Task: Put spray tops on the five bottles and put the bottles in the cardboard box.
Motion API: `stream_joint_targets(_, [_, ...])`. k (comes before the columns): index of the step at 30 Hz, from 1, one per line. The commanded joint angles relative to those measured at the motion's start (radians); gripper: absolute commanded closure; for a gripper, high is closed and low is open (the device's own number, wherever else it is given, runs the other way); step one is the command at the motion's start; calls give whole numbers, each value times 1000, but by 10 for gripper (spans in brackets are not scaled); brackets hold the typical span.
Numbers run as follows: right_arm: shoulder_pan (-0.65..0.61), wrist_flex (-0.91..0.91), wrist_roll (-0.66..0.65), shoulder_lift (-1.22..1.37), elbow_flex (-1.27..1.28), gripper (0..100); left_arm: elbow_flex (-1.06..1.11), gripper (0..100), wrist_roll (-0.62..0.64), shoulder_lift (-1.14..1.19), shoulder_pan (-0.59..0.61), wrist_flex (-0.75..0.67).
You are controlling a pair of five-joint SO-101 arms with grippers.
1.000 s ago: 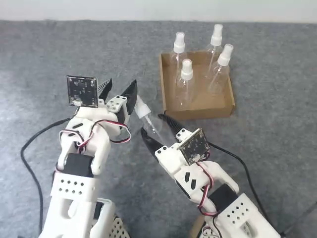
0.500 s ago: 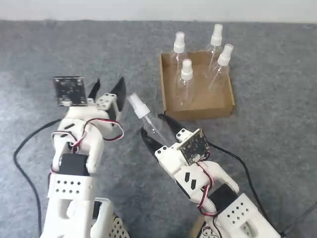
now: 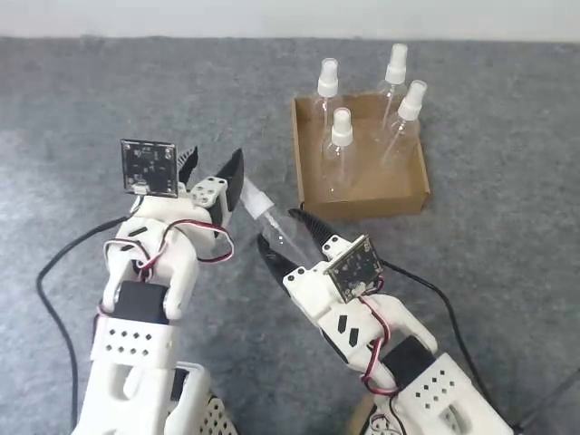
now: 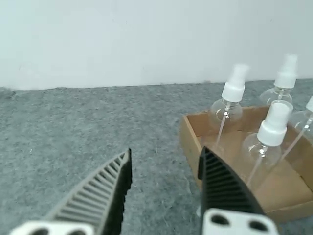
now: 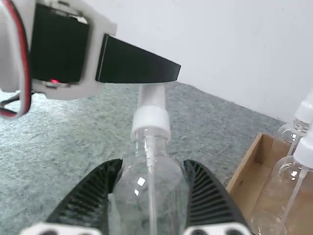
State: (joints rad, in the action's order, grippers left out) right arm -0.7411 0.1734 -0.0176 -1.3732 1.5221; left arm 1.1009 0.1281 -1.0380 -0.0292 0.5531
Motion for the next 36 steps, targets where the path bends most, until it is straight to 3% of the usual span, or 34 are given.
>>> stream_joint_targets(1, [-7,-1,-12,-22,-41,992,-15,791,-9,-26,-14,6])
stream_joint_targets(7, [-2,-2,-12,-21,-41,992,-18,793,58,-80,72,8])
stream_joint_targets(14, [2,-1,-11,-15,-63,992,-12,793,80,-296,109,181])
stream_joint_targets(19, [107,7,-6,1,-180,992,24,793,69,-405,106,239])
stream_joint_targets(23, [183,8,-6,151,-345,992,47,793,-6,-420,25,252])
stream_joint_targets(27, [193,7,-6,401,-537,992,51,791,-135,-423,-74,394])
stream_joint_targets(33, [148,7,-6,743,-784,992,51,786,-110,-430,-172,471])
stream_joint_targets(36, [130,7,-8,848,-842,992,59,720,-77,-428,-181,474])
